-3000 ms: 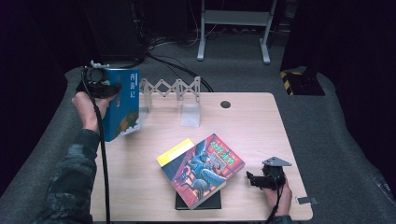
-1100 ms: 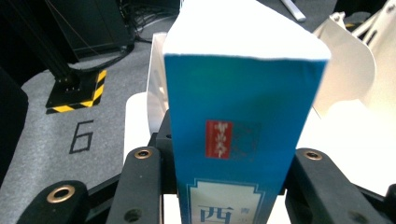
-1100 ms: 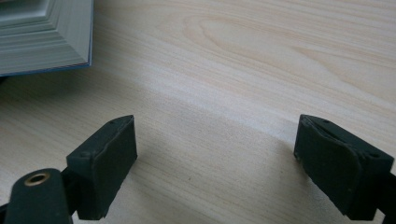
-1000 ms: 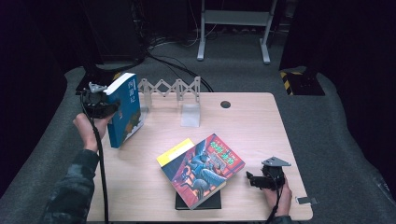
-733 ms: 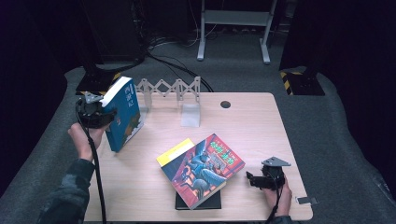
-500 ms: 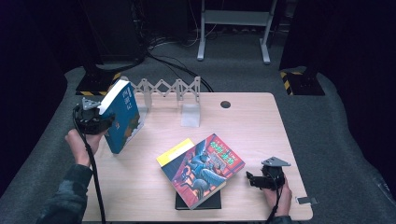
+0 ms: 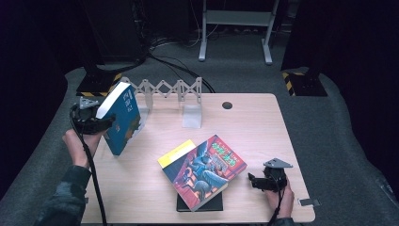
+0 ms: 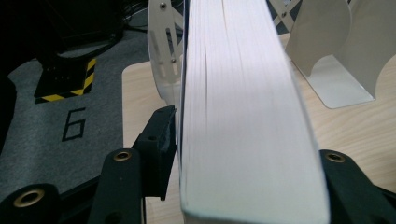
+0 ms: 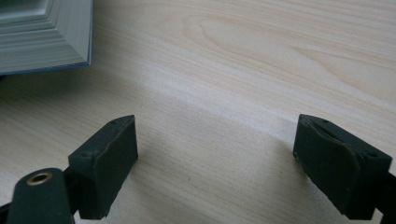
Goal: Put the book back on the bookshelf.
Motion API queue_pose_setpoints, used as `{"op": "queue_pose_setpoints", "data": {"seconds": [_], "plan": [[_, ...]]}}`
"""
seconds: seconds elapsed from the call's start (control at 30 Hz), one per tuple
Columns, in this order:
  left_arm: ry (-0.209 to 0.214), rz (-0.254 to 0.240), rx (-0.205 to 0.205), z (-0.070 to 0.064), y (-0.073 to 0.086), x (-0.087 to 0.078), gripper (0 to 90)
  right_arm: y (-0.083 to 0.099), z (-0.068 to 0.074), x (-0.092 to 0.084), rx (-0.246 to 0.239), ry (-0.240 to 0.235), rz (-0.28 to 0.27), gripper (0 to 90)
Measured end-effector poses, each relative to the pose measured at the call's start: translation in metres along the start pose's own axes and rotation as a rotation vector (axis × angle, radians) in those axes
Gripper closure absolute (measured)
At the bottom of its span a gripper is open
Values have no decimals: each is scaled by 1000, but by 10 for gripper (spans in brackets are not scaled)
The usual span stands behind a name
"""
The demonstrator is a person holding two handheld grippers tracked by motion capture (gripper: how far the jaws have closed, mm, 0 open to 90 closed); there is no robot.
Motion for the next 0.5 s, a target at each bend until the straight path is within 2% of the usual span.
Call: {"op": "queue_pose_setpoints", "data": {"seconds": [0.1, 0.23, 0.33, 0.5], "plan": [[1, -2, 6, 0, -7, 1, 481, 0, 0, 0, 0, 0, 0, 133], [-3, 25, 6, 1, -16, 3, 474, 0, 0, 0, 0, 0, 1, 134], [-1, 24, 6, 2, -22, 7, 472, 0, 0, 0, 0, 0, 4, 134], [5, 50, 21, 5, -33, 14, 478, 0, 0, 0, 1, 1, 4, 134]]}}
Point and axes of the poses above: each handheld gripper's, and its own axes: x roughly forward along the jaws, y roughly out of its underside, z roughly to its left, the point moved 4 cm from there along x, roughly forward along the jaws, and after that the axes turned 15 degrees about y, right-handed, at the moved point
